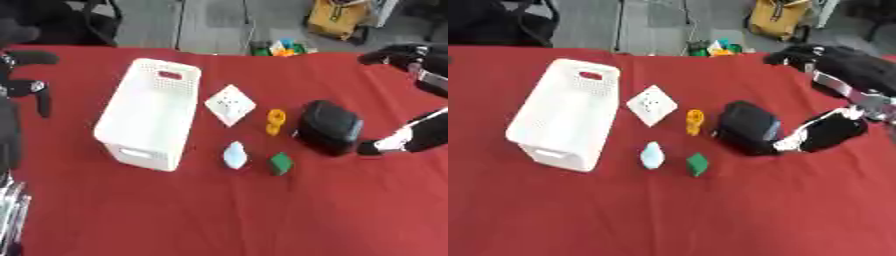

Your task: Pick up objects on the table and place them in the box.

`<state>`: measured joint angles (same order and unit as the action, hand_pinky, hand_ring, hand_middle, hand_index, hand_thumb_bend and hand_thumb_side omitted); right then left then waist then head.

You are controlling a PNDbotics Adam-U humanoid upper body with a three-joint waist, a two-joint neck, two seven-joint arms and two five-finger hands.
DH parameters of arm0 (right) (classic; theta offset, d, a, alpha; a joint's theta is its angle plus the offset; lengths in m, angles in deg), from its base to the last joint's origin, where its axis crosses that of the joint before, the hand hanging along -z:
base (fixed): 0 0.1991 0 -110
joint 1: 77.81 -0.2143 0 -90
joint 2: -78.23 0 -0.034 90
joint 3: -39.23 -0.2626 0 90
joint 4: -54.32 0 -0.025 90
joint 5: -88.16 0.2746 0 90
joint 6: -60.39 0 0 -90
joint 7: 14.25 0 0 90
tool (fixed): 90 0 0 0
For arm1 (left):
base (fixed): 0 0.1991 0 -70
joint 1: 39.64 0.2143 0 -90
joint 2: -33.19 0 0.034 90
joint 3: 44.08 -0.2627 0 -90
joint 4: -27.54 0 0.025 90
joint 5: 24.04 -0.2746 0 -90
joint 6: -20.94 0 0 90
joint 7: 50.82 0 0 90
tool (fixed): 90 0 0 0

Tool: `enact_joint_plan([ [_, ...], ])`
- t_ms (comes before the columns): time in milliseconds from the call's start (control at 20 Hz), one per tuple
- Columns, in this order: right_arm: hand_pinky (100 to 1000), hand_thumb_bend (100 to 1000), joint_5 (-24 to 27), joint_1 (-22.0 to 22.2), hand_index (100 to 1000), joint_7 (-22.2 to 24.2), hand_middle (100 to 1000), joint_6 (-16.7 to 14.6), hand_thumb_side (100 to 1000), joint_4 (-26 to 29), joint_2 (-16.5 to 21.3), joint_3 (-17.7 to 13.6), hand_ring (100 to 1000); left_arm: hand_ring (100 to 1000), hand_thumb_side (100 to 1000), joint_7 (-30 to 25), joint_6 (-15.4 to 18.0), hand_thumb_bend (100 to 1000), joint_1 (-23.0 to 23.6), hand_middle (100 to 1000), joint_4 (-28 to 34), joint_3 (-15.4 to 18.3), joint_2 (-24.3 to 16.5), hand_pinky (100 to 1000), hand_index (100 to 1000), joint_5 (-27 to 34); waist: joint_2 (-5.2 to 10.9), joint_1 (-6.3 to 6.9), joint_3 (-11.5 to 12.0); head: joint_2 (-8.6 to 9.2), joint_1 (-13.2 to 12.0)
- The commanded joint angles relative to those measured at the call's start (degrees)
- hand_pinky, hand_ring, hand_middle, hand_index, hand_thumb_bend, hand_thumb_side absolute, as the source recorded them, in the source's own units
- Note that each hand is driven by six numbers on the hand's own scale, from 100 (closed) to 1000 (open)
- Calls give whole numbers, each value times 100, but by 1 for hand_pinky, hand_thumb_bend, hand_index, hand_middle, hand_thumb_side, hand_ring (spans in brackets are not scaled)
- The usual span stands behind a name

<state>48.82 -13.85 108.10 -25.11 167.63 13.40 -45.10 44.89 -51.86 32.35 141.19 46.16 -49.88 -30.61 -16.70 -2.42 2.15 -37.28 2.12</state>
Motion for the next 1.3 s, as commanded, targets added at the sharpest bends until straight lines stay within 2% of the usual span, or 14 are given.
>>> enact_joint_plan([
  [50,908,830,104,-106,971,27,859,-6,522,124,101,-80,920,651,1000,-12,2,100,-41,741,94,27,-123,158,869,-17,113,-3,5,-26,47],
  [400,908,843,132,-291,982,132,862,60,495,-88,48,-29,921,651,1000,-29,-5,100,-51,741,94,10,-115,159,869,-6,123,-10,5,-69,130],
  [650,927,868,237,-653,1000,274,882,44,450,-786,-57,83,941,651,1000,-47,-13,100,-43,741,94,-2,-104,159,869,5,142,-7,23,-80,195],
  [800,939,874,247,-853,1000,329,889,-133,411,-1239,-95,161,948,651,1000,-56,-20,100,-38,742,94,-6,-97,159,869,11,154,-12,30,-79,215],
  [1000,956,854,241,-1036,1000,319,907,-508,406,-1740,-127,267,967,651,1000,-66,-30,100,-31,742,94,-12,-94,159,869,17,167,-22,46,-68,239],
  [1300,963,844,-166,-1308,1000,147,912,-969,402,-2671,-268,412,973,652,1000,-85,-37,100,-31,742,94,-23,-86,160,869,36,185,-32,72,-83,320],
])
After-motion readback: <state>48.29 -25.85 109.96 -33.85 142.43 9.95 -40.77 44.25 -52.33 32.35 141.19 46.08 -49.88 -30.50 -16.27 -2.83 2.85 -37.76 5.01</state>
